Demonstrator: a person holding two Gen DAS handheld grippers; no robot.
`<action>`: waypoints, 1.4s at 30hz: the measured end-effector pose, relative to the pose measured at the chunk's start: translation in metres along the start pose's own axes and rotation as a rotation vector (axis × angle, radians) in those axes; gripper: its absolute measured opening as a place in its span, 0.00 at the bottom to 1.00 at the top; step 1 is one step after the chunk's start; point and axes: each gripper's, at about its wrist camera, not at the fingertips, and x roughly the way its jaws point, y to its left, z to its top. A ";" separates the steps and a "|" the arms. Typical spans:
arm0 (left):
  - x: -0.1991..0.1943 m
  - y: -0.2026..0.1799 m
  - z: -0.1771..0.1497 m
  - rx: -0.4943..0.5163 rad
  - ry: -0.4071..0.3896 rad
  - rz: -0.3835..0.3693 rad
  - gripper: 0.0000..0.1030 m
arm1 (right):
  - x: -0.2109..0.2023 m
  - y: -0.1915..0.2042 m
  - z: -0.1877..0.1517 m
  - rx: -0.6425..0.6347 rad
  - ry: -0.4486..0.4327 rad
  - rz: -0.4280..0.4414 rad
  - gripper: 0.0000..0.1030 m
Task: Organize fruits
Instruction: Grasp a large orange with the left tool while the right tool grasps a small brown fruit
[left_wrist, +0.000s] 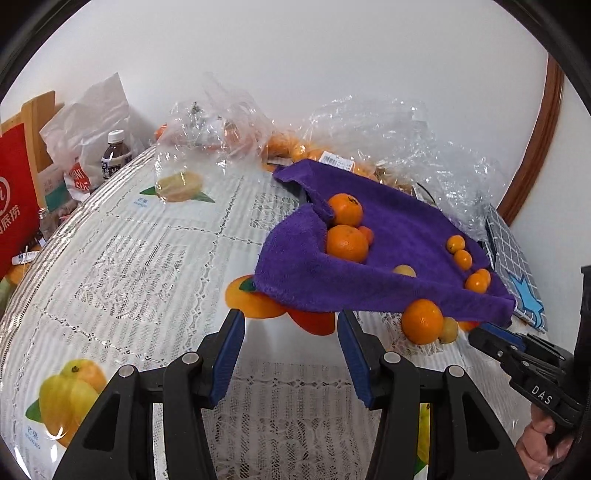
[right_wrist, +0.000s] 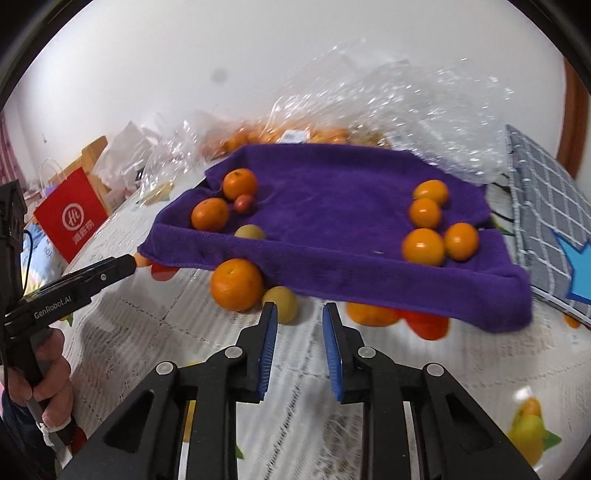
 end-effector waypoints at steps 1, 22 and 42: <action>0.002 0.000 0.000 0.002 0.006 0.000 0.48 | 0.003 0.000 0.001 0.002 0.007 0.012 0.25; 0.004 0.002 0.001 -0.018 0.013 -0.059 0.48 | 0.009 -0.016 -0.004 0.005 0.011 0.026 0.24; 0.008 -0.045 -0.008 0.046 0.054 -0.205 0.56 | -0.050 -0.103 -0.054 0.106 -0.037 -0.018 0.24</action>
